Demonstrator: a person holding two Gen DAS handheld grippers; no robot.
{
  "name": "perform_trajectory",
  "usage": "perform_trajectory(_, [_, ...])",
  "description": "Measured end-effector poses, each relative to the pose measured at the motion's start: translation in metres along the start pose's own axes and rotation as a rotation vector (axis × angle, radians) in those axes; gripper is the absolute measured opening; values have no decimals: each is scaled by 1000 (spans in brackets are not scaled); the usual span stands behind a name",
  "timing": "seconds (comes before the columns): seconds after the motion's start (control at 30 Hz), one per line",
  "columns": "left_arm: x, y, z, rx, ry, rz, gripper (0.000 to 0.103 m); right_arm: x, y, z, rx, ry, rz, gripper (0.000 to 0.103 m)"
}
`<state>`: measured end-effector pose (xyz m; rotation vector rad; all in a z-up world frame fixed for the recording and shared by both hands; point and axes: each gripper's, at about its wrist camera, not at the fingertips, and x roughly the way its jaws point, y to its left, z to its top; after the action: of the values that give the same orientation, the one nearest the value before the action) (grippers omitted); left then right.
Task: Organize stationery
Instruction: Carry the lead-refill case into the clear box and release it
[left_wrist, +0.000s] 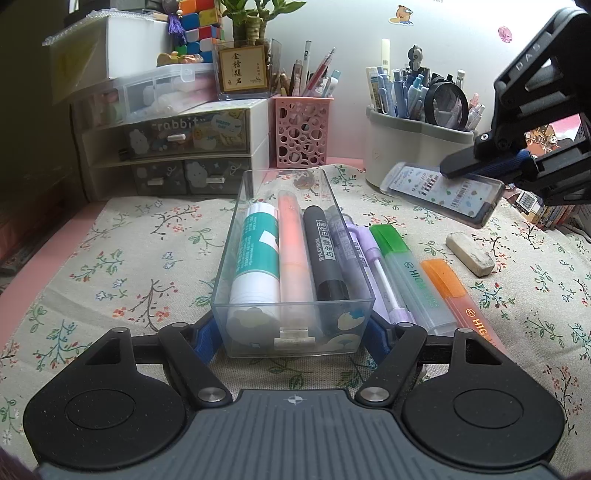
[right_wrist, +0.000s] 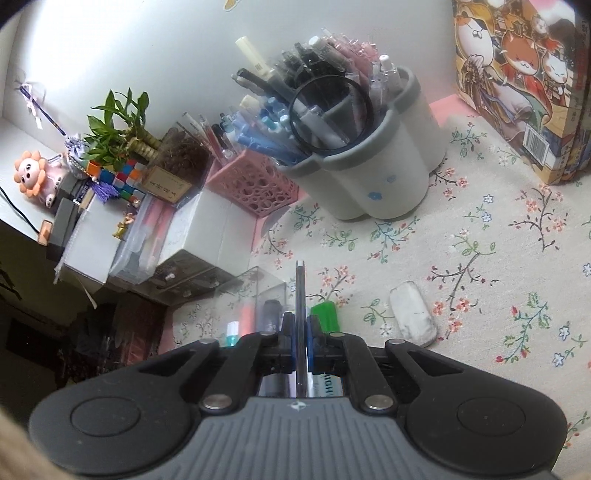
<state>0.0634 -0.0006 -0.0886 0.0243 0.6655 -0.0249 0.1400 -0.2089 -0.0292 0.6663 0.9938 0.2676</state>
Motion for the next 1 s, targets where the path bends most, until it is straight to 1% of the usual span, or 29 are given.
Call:
perform_trajectory(0.07, [0, 0, 0, 0, 0, 0, 73, 4, 9, -2, -9, 10, 16, 1])
perform_trajectory(0.13, [0, 0, 0, 0, 0, 0, 73, 12, 21, -6, -36, 18, 1, 1])
perform_trajectory(0.27, [0, 0, 0, 0, 0, 0, 73, 25, 37, -11, -59, 25, 15, 1])
perform_trajectory(0.4, [0, 0, 0, 0, 0, 0, 73, 37, 46, -15, -68, 46, 1, 1])
perform_trajectory(0.73, [0, 0, 0, 0, 0, 0, 73, 54, 73, -23, -171, 64, -110, 1])
perform_trajectory(0.9, [0, 0, 0, 0, 0, 0, 73, 63, 83, -28, -211, 116, -143, 1])
perform_trajectory(1.0, [0, 0, 0, 0, 0, 0, 73, 66, 87, -31, -230, 132, -166, 1])
